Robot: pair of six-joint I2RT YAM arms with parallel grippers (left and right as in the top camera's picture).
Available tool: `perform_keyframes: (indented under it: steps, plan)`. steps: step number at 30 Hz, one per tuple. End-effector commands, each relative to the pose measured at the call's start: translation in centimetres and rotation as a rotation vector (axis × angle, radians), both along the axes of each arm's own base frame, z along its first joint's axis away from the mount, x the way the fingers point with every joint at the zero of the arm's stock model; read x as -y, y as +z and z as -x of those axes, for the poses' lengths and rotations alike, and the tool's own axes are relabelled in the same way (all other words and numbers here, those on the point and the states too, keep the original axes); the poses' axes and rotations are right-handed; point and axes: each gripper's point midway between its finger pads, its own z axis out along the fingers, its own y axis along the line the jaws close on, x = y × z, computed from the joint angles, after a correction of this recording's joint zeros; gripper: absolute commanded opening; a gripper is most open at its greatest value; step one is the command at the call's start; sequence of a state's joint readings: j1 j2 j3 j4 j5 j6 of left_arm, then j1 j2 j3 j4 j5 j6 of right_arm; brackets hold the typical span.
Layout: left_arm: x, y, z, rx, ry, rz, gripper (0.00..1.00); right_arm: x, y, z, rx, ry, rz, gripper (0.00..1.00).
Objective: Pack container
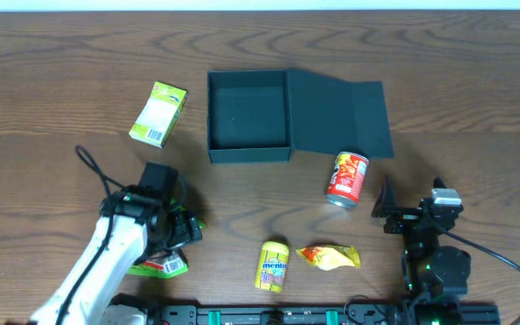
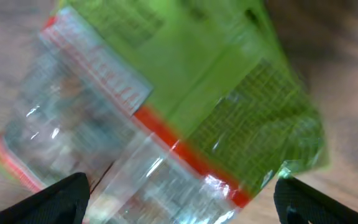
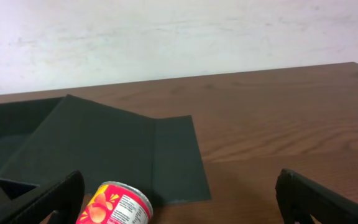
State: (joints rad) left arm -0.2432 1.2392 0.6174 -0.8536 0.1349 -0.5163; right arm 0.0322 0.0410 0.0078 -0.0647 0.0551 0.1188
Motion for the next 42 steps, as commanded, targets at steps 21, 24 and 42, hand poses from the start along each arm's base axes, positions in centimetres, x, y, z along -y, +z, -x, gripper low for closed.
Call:
perform_keyframes:
  steps: [21,24,42]
  plan:
    - [8.6,0.0,-7.4,0.214,-0.294,0.283,0.96,-0.2,-0.2,0.0,-0.006,0.008,-0.007,0.99]
    - [6.5,0.6,-7.5,0.192,-0.369,0.149,0.96,-0.2,-0.2,0.0,-0.006,0.008,-0.007,0.99]
    - [5.0,2.0,-9.0,0.237,-0.786,0.0,0.96,-0.2,-0.2,0.0,-0.006,0.007,-0.007,0.99]
